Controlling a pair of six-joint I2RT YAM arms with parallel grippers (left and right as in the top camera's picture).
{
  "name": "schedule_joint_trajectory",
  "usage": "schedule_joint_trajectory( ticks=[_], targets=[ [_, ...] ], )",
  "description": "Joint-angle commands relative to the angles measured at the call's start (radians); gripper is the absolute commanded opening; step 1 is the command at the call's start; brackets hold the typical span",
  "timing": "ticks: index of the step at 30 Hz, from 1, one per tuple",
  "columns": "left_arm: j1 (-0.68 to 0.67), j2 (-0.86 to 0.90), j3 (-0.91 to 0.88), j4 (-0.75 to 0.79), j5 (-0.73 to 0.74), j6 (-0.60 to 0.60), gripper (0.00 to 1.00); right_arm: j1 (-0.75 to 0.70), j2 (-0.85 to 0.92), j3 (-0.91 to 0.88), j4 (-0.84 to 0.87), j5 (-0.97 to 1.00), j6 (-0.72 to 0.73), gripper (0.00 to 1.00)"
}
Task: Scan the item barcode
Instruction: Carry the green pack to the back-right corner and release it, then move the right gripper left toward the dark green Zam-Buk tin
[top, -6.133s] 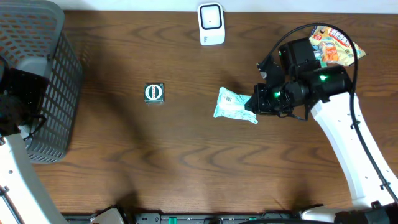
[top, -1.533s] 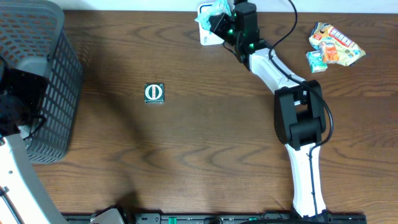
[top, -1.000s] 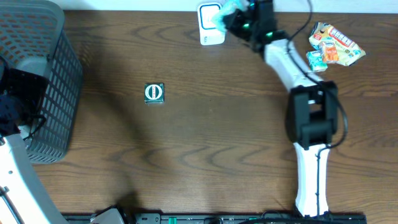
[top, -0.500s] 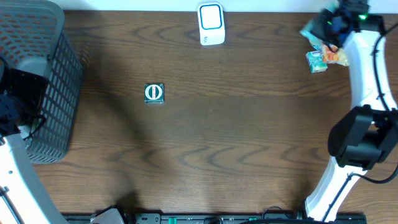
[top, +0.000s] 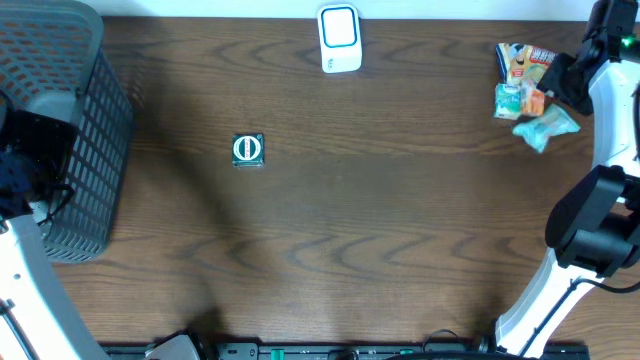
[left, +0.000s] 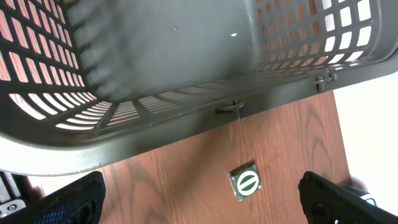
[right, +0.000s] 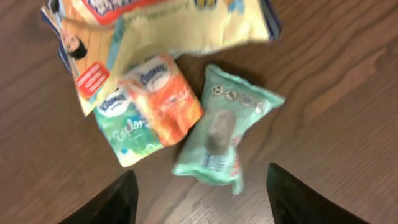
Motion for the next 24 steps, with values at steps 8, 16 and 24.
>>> schedule_joint_trajectory(
  ticks=[8, 16, 24],
  targets=[
    [0.004, 0.0, 0.003, -0.003, -0.006, -0.002, 0.98, 0.005, -0.125, -0.006, -0.077, -0.373, 0.047, 0.62],
    [0.004, 0.0, 0.003, -0.003, -0.006, -0.002, 0.98, 0.08, -0.277, -0.006, -0.29, -0.599, 0.006, 0.59],
    [0.004, 0.0, 0.003, -0.003, -0.006, -0.002, 0.98, 0.295, -0.349, -0.006, -0.406, -0.59, -0.078, 0.52]
  ],
)
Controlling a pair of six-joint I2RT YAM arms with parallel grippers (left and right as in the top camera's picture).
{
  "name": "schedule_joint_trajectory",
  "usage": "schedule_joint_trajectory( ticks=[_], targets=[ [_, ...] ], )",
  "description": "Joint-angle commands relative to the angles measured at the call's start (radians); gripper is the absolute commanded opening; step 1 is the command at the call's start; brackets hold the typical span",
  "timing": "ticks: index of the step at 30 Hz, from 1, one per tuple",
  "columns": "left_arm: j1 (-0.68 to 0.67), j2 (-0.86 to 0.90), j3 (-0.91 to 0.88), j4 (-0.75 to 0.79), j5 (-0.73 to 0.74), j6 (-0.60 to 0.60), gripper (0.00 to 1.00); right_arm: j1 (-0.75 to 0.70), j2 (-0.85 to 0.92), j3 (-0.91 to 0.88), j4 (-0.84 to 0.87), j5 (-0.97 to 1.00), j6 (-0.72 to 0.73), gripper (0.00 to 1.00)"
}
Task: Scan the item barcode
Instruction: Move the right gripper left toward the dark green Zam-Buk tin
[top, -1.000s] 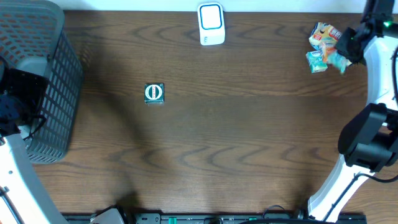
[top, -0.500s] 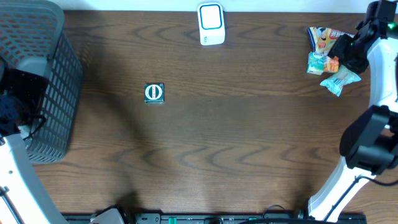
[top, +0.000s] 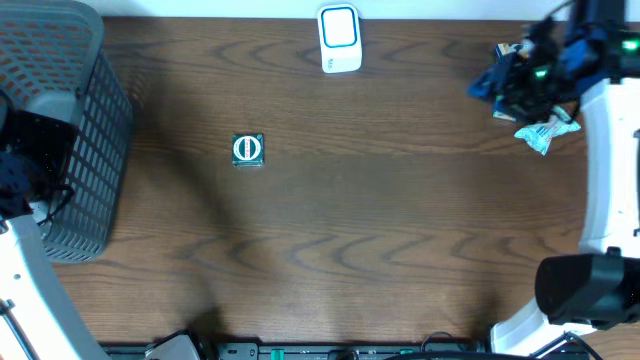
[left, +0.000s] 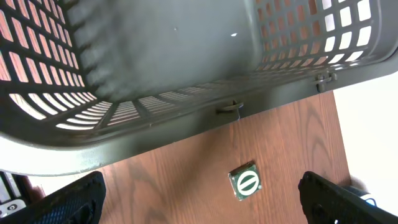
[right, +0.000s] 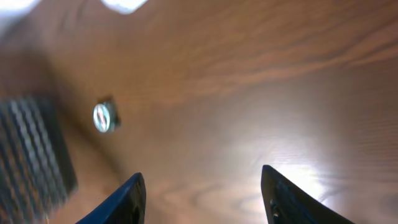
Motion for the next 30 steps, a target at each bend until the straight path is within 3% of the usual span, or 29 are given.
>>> schedule_joint_trajectory(
  ticks=[1, 11, 24, 25, 26, 30],
  targets=[
    [0.004, 0.0, 0.003, -0.003, -0.006, -0.002, 0.98, 0.093, -0.026, 0.002, -0.012, -0.014, -0.051, 0.52],
    [0.004, 0.0, 0.003, -0.003, -0.006, -0.002, 0.98, 0.285, -0.026, 0.002, 0.033, 0.027, -0.043, 0.54],
    [0.004, 0.0, 0.003, -0.003, -0.006, -0.002, 0.98, 0.401, -0.026, 0.002, 0.084, 0.08, -0.04, 0.63],
    [0.004, 0.0, 0.003, -0.003, -0.006, -0.002, 0.98, 0.407, -0.026, 0.002, 0.086, 0.081, -0.04, 0.94],
    [0.004, 0.0, 0.003, -0.003, -0.006, -0.002, 0.98, 0.413, -0.026, 0.002, 0.088, 0.082, -0.04, 0.99],
    [0.004, 0.0, 0.003, -0.003, -0.006, -0.002, 0.98, 0.435, -0.026, 0.002, 0.093, 0.087, -0.04, 0.99]
  ],
)
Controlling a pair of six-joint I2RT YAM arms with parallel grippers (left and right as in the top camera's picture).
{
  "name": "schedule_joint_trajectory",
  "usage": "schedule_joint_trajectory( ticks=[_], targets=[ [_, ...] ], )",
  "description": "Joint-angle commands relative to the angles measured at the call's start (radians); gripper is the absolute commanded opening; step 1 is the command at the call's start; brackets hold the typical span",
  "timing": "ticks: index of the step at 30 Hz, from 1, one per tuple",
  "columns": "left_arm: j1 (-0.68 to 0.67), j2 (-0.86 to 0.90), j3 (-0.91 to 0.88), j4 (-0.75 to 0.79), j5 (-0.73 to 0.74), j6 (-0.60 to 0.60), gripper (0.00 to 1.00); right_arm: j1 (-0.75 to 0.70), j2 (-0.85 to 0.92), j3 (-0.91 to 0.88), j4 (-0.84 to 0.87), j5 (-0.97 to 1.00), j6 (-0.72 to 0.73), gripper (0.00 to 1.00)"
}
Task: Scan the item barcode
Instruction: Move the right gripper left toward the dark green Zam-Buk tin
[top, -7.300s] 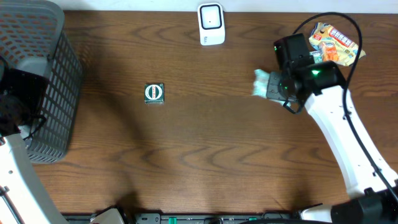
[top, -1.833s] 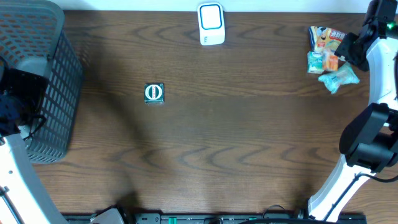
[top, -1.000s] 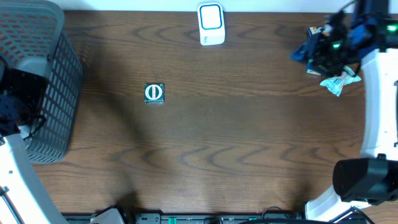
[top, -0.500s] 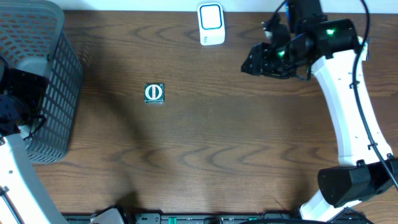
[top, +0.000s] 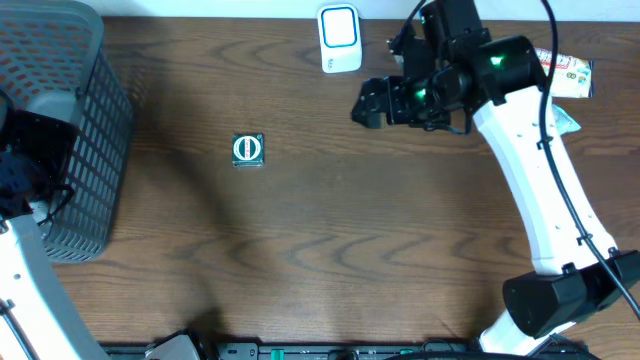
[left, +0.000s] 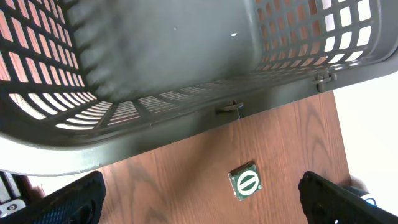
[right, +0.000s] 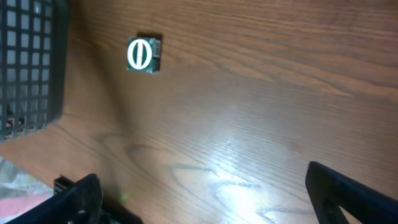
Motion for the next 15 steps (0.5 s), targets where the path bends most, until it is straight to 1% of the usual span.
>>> schedule_joint_trajectory(
  ticks=[1, 6, 15],
  targets=[
    [0.004, 0.0, 0.003, -0.003, -0.006, -0.002, 0.98, 0.025, -0.025, 0.002, 0.004, 0.011, -0.008, 0.99],
    [0.004, 0.0, 0.003, -0.003, -0.006, -0.002, 0.97, 0.054, -0.025, 0.002, 0.005, 0.011, -0.008, 0.99],
    [0.004, 0.0, 0.003, -0.003, -0.006, -0.002, 0.98, 0.097, -0.025, 0.002, 0.055, 0.015, -0.008, 0.99]
  ],
)
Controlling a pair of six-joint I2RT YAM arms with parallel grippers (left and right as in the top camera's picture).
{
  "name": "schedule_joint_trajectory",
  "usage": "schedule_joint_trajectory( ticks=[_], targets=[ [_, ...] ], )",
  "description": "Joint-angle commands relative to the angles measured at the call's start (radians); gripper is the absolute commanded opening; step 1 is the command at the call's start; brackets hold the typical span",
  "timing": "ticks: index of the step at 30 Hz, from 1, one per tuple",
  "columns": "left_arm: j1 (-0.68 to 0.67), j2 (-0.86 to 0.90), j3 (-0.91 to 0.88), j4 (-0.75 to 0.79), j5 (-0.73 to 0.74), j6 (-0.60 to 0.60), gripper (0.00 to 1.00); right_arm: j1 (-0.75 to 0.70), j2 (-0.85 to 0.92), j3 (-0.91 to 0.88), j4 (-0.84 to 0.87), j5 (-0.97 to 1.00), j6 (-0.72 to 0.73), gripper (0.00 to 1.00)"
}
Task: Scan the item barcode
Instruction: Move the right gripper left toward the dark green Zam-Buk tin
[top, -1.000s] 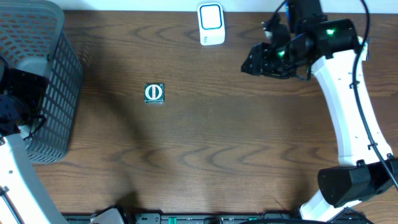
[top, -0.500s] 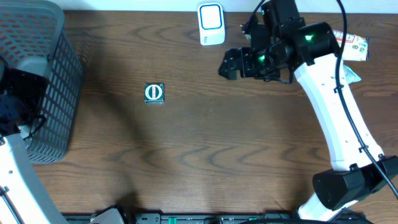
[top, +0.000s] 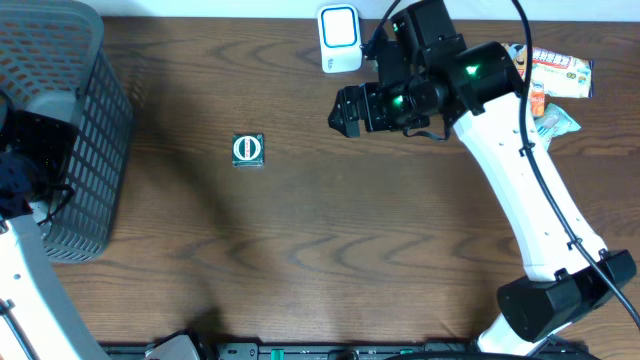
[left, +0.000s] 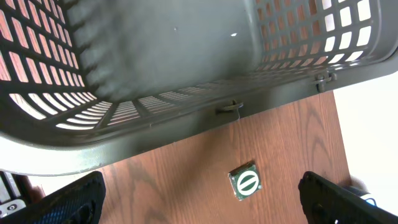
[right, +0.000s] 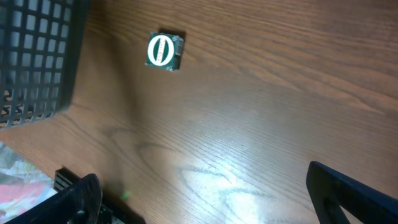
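Observation:
The item, a small green square box with a white ring on top (top: 247, 149), lies flat on the wooden table (top: 300, 260), left of centre. It also shows as the box (right: 164, 51) and the box (left: 246, 181). A white barcode scanner (top: 340, 38) stands at the back edge. My right gripper (top: 345, 111) hangs open above the table, to the right of the box and in front of the scanner, holding nothing. Both right fingertips (right: 78, 196) frame bare wood. My left gripper (left: 202, 208) is open beside the basket, far from the box.
A dark grey mesh basket (top: 60, 120) stands at the left edge, and its wall (left: 161, 62) fills most of the left wrist view. A pile of snack and tissue packs (top: 545, 75) lies at the back right corner.
My right gripper has moved a little further left, nearer the green box, which now sits more toward the middle of the right wrist view. The left arm and the box have not moved.
My right gripper was open over the pile of packs at the back right. Then the arm was swinging away from the pile. Then it stood open in front of the scanner, and now it is a bit further left. The box stayed put.

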Motion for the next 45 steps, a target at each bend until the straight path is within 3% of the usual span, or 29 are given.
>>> schedule_joint_trajectory(
  ticks=[1, 9, 14, 21, 31, 35, 45],
  targets=[
    [0.004, 0.0, 0.003, -0.003, -0.006, -0.002, 0.97, 0.021, -0.025, 0.001, 0.011, 0.018, -0.008, 0.99],
    [0.004, 0.0, 0.003, -0.003, -0.006, -0.002, 0.98, 0.05, -0.025, -0.018, 0.069, 0.085, 0.006, 0.99],
    [0.004, 0.0, 0.003, -0.003, -0.006, -0.002, 0.98, 0.06, -0.025, -0.098, 0.196, 0.117, 0.091, 0.99],
    [0.004, 0.0, 0.003, -0.003, -0.006, -0.002, 0.98, 0.071, -0.024, -0.231, 0.375, 0.088, 0.101, 0.99],
    [0.004, 0.0, 0.003, -0.003, -0.006, -0.002, 0.98, 0.18, 0.014, -0.5, 0.875, 0.074, 0.163, 0.99],
    [0.004, 0.0, 0.003, -0.003, -0.006, -0.002, 0.98, 0.224, 0.098, -0.459, 0.966, 0.075, 0.228, 0.99],
    [0.004, 0.0, 0.003, -0.003, -0.006, -0.002, 0.98, 0.258, 0.441, 0.001, 0.745, 0.063, 0.182, 0.99]
  ],
)
